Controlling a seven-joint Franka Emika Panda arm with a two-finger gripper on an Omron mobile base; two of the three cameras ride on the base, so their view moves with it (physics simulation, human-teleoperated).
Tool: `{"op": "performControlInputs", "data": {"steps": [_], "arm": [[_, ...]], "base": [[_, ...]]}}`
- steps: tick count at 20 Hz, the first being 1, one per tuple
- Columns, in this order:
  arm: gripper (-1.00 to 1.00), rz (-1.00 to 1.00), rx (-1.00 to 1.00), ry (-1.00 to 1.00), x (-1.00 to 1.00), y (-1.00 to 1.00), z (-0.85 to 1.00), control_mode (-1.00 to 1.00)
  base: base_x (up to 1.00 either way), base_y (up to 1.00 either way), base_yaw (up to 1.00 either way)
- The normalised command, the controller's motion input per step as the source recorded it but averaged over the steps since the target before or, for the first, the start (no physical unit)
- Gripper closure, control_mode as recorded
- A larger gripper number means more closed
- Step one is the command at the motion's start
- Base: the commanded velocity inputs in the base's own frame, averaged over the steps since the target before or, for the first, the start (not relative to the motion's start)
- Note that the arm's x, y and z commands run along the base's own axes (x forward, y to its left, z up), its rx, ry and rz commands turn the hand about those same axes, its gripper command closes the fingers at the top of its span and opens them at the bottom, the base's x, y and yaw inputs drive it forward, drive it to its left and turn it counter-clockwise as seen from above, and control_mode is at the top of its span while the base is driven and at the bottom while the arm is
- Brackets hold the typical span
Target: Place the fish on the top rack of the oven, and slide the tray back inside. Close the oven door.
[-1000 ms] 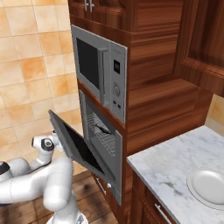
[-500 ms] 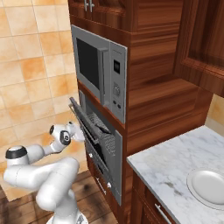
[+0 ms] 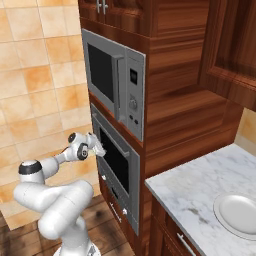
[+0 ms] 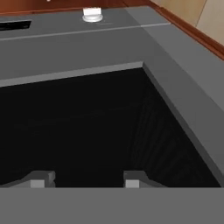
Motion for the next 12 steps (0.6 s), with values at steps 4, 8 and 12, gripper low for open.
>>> {"op": "performControlInputs", "data": {"steps": [4,8,12], "arm": [[-1.00,0.00,0.00,0.00,0.00,-1.00,-0.43,-1.00],[-1.00,0.00,0.06,0.00,0.00,-1.00,-0.63,-1.00],[-1.00,0.00,0.04,0.00,0.00,-1.00,-0.65,-1.00]], "base": [[0.00,0.00,0.00],[0.00,0.00,0.00],[0.00,0.00,0.00]]}}
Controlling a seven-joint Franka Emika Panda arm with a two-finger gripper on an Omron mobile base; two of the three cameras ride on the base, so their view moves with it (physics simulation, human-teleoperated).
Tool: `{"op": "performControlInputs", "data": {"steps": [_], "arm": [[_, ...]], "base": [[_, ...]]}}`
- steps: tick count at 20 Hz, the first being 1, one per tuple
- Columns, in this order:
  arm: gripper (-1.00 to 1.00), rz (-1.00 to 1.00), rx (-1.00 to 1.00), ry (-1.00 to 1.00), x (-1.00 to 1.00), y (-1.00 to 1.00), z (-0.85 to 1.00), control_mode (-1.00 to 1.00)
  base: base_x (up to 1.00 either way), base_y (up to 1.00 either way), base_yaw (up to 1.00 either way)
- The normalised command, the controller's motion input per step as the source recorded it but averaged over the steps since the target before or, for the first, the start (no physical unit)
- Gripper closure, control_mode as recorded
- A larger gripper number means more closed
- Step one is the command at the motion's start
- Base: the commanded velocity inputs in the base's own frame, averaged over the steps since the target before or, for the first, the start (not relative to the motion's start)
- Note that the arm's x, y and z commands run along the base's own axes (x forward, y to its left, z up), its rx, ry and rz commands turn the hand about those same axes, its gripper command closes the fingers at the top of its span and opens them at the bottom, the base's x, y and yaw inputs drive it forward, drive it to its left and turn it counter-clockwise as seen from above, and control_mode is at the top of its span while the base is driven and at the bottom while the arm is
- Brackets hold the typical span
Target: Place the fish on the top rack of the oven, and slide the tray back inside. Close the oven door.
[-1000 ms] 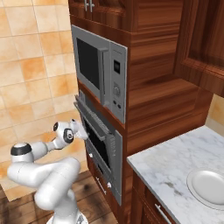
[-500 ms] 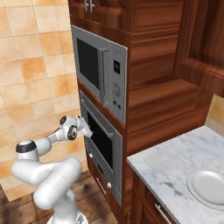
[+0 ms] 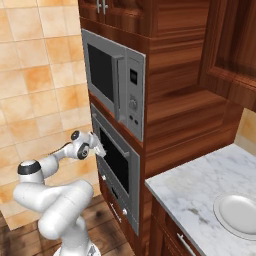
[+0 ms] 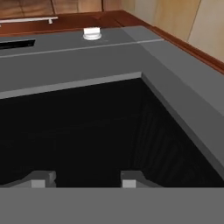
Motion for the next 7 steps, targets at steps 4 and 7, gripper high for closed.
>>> {"op": "performControlInputs", "data": {"steps": [4,7], "arm": [[-1.00,0.00,0.02,0.00,0.00,-1.00,-0.61,-1.00],[-1.00,0.00,0.00,0.00,0.00,-1.00,-0.50,-1.00]], "base": [[0.00,0.00,0.00],[0.00,0.00,0.00]]}}
